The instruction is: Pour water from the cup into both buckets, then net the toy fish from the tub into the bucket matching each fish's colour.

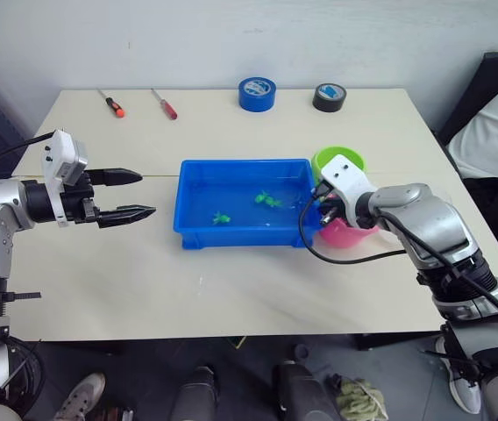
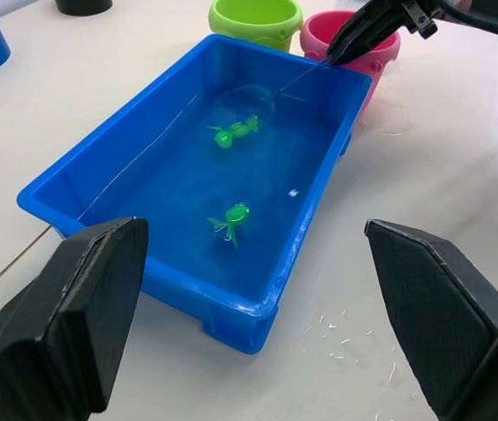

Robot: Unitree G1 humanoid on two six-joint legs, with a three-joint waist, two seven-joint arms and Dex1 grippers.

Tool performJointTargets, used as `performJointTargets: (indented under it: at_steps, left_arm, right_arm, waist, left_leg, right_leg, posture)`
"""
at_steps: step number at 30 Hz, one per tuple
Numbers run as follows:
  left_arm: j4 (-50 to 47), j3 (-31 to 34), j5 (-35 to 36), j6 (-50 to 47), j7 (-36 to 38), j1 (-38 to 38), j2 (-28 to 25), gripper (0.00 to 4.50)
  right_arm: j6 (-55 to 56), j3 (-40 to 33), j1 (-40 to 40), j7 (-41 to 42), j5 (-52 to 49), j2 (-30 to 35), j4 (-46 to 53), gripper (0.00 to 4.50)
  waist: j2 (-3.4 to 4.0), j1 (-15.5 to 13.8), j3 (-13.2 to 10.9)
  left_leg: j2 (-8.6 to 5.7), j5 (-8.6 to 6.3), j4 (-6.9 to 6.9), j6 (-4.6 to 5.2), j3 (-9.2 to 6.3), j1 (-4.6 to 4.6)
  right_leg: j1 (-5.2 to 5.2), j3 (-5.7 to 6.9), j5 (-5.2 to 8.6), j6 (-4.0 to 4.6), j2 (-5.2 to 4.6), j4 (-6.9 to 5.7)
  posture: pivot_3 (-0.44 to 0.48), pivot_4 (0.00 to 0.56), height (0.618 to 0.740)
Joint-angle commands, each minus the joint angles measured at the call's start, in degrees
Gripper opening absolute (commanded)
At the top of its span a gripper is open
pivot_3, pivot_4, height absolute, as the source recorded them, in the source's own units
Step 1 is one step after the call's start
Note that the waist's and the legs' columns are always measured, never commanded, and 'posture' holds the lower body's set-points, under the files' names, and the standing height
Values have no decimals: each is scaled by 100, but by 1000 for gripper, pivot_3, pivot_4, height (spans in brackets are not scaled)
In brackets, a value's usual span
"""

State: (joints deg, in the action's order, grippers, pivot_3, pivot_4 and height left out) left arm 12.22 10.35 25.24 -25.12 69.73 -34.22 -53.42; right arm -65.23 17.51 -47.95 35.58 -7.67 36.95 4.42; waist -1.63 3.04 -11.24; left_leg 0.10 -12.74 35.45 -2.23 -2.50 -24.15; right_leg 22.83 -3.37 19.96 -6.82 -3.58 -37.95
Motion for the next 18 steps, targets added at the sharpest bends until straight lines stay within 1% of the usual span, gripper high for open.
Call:
performJointTargets:
  at_steps: [1, 7, 16, 18]
  left_arm:
    - [-38, 77, 26, 51, 34, -98, -73, 4313]
    - [-24, 62, 18, 48, 39, -112, -71, 4313]
    - [15, 41, -6, 71, 51, -140, -60, 4313]
    - [25, 37, -11, 79, 53, -147, -56, 4313]
  right_arm:
    - [-138, -199, 14, 137, -139, 99, 363, 0]
    - [-473, -324, 40, 228, -438, 52, 611, 0]
    - [-750, -891, -48, -15, -742, -306, 636, 0]
    - [-800, -949, -69, -20, -783, -302, 684, 0]
  waist:
    - [0, 2, 0]
    - [0, 5, 0]
    - [0, 2, 0]
    - [0, 4, 0]
  left_leg:
    - [0, 0, 0, 0, 0, 0]
    - [2, 0, -2, 0, 0, 0]
    - [0, 0, -3, 0, -1, 0]
    - [1, 0, -3, 0, 0, 0]
  right_leg:
    - [0, 0, 0, 0, 0, 0]
    - [0, 0, 0, 0, 1, 0]
    - [0, 0, 0, 0, -1, 1]
    - [0, 0, 0, 0, -1, 1]
  posture:
    - [0, 150, 734]
    - [0, 150, 734]
    - [0, 150, 734]
    - [0, 150, 734]
